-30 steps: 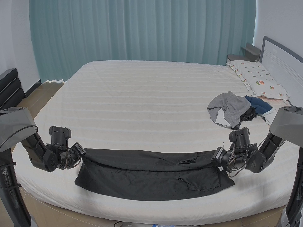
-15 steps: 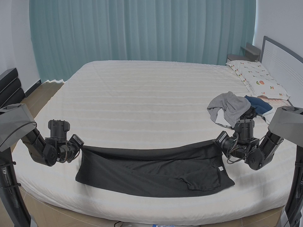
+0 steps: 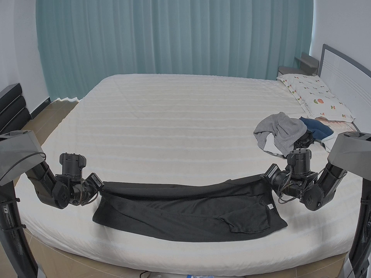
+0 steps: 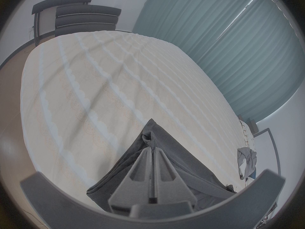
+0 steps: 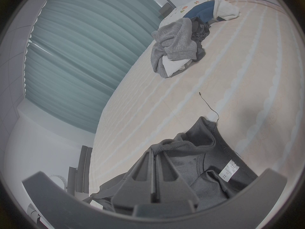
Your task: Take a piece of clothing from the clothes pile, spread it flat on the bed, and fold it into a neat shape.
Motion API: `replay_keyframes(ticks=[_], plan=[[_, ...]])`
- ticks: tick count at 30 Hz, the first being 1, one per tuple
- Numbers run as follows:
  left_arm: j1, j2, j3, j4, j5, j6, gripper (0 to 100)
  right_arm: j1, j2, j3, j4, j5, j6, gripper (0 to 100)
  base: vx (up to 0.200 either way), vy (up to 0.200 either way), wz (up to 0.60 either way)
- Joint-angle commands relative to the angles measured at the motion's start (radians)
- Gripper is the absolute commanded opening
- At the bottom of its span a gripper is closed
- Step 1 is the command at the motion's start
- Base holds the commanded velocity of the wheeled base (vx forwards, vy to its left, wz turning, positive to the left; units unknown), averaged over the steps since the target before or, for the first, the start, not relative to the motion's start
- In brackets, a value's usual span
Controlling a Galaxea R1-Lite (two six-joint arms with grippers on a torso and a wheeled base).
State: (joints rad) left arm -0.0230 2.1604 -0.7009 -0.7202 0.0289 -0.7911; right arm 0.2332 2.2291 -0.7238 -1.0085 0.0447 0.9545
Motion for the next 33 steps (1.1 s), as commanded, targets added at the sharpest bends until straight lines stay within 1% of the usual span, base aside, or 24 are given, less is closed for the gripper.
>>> replay_keyframes(ticks=[1,6,10,14,22,23,33], plan=[[-0.002,0.01,-0.002,-0.004,0.0,0.001,100,0.002,0.003,0.0,-0.001,0.003,0.001,0,0.0,0.0,0.0],[0.0,0.016,0.001,-0.001,0.002,0.006,100,0.002,0.003,0.0,-0.001,0.004,0.001,0,0.0,0.0,0.0],[0.0,0.039,0.0,-0.002,0.002,0.042,100,0.002,0.003,0.0,-0.001,0.004,0.003,0,0.0,0.0,0.0],[0.0,0.05,-0.008,-0.005,0.0,0.044,100,0.002,0.003,0.001,-0.001,0.004,0.003,0,0.0,0.0,0.0],[-0.002,0.062,-0.088,-0.011,0.009,0.038,100,0.006,0.003,0.001,-0.001,0.004,0.003,0,0.0,0.0,0.0],[-0.005,0.064,-0.092,-0.011,0.008,0.036,0,0.006,0.003,0.001,-0.001,0.004,0.003,0,0.0,0.0,0.0],[-0.025,0.09,-0.095,0.001,0.008,0.059,0,0.006,0.003,0.001,-0.001,0.004,0.003,0,0.0,0.0,0.0]])
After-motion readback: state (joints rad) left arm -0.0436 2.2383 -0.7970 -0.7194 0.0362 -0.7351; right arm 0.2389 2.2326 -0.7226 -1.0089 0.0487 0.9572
